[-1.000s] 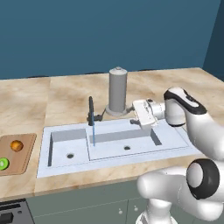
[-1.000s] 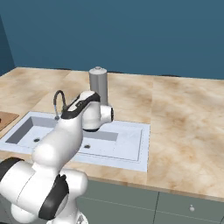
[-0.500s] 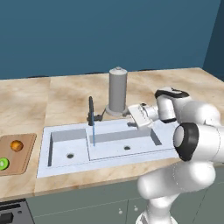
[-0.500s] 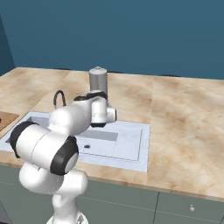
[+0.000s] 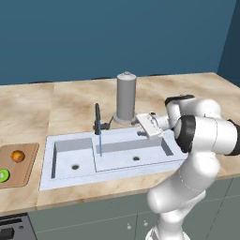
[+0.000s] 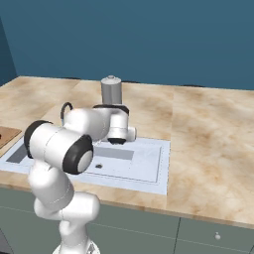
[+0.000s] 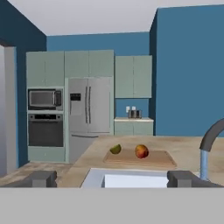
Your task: Pick the kiwi, peach from the sink and place them on the cutting board to airdry. Then turn off the sink faucet.
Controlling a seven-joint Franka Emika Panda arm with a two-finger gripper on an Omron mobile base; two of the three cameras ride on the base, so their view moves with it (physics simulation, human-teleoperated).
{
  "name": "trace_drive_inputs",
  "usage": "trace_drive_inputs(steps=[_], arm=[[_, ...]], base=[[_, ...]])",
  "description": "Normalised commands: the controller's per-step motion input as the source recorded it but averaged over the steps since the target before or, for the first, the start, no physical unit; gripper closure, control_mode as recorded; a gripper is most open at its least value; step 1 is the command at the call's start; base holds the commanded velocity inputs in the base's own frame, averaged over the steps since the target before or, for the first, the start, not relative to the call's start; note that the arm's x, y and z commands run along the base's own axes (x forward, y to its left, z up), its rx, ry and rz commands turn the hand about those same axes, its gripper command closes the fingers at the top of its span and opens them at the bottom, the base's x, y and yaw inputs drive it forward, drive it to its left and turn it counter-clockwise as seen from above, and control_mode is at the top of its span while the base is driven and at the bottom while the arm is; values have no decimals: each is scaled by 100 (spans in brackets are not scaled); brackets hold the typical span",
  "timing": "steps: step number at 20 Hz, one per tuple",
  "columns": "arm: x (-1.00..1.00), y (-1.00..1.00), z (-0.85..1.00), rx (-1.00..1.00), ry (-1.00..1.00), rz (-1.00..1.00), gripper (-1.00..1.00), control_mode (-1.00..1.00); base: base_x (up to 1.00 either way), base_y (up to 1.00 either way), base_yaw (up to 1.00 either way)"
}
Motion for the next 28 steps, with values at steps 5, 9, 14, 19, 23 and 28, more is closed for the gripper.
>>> trace_drive_inputs(steps=[5, 9, 14, 19, 23, 28], arm=[[21, 0, 0, 11, 0, 0, -100, -100], [21, 7, 0, 2, 0, 0, -100, -100], [18, 18, 0, 0, 0, 0, -100, -100], [13, 11, -7, -1, 0, 0, -100, -100], [11, 5, -13, -4, 0, 0, -100, -100], [20, 2, -14, -5, 0, -1, -100, -100]], base=[[0, 0, 0], [0, 0, 0], [0, 0, 0], [0, 0, 0], [0, 0, 0], [0, 0, 0]])
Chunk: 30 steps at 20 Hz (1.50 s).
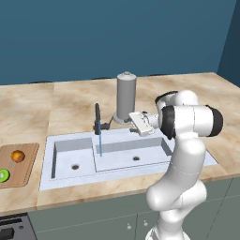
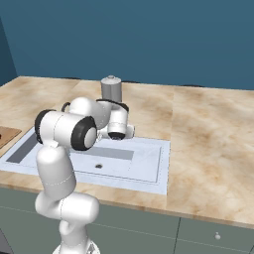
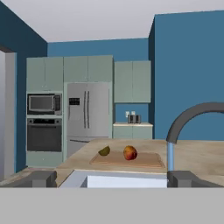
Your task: Pick the kiwi, peach from the sink and place them on the cutting board to airdry. Then turn off the sink faucet.
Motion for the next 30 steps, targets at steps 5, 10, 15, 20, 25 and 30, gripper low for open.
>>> trace_drive_inputs(steps=[5, 10, 15, 20, 25, 30], arm=[[27, 2, -3, -1, 0, -10, -100, -100], [18, 7, -5, 0, 0, -12, -100, -100], [15, 18, -19, 0, 2, -8, -100, -100], [28, 17, -10, 0, 3, -4, -100, -100], [39, 0, -9, 0, 7, -1, -100, -100], [36, 0, -16, -2, 8, -1, -100, -100]], base=[[0, 0, 0], [0, 0, 0], [0, 0, 0], [0, 0, 0], [0, 0, 0], [0, 0, 0]])
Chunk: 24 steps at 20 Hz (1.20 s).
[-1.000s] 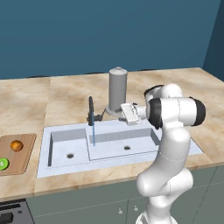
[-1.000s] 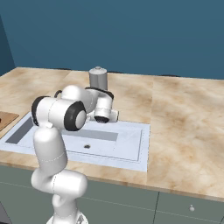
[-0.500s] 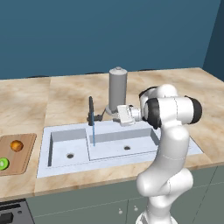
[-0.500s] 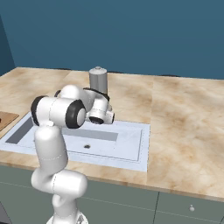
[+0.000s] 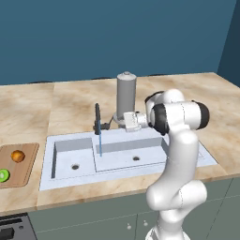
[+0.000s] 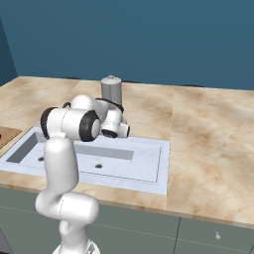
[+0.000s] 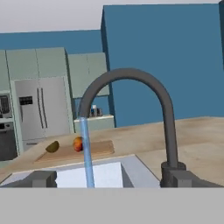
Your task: Pick the kiwi, peach from the sink and place them on the cutting board to airdry. Then turn off the sink faucet.
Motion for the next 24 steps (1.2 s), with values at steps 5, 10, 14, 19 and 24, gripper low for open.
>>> trace_drive_inputs(steps=[5, 10, 14, 19, 24], arm=[[31, 0, -17, -3, 6, -1, -100, -100], [33, 3, -17, -3, 5, -2, -100, -100], [31, 5, -16, -3, 2, -3, -100, -100], [22, 9, -14, -3, 0, -4, -100, -100], [21, 6, -14, -4, 0, -5, -100, -100]], base=[[0, 0, 0], [0, 0, 0], [0, 0, 0], [0, 0, 0], [0, 0, 0]])
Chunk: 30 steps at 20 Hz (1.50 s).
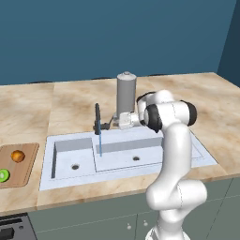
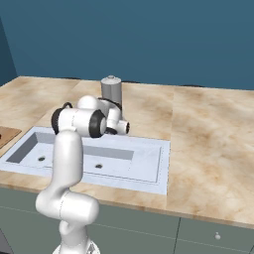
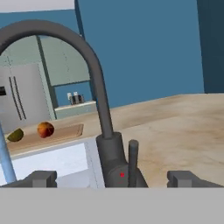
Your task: Pick the kiwi, peach from the sink and place them on the cutting board to airdry. Then turn off the sink faucet.
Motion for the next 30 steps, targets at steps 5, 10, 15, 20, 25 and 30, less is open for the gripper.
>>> trace_drive_inputs(steps=[5, 10, 15, 20, 25, 30], arm=[[27, 6, -8, -1, 0, -4, -100, -100], [29, 12, 0, 0, 0, 0, -100, -100], [28, 27, -6, 0, 1, 0, -100, -100], [28, 31, -8, 0, 1, 0, -100, -100], [22, 63, 0, 1, 0, 6, -100, -100], [30, 94, 2, 0, 0, 16, -100, -100]], base=[[0, 0, 0], [0, 0, 0], [0, 0, 0], [0, 0, 0], [0, 0, 0], [0, 0, 0]])
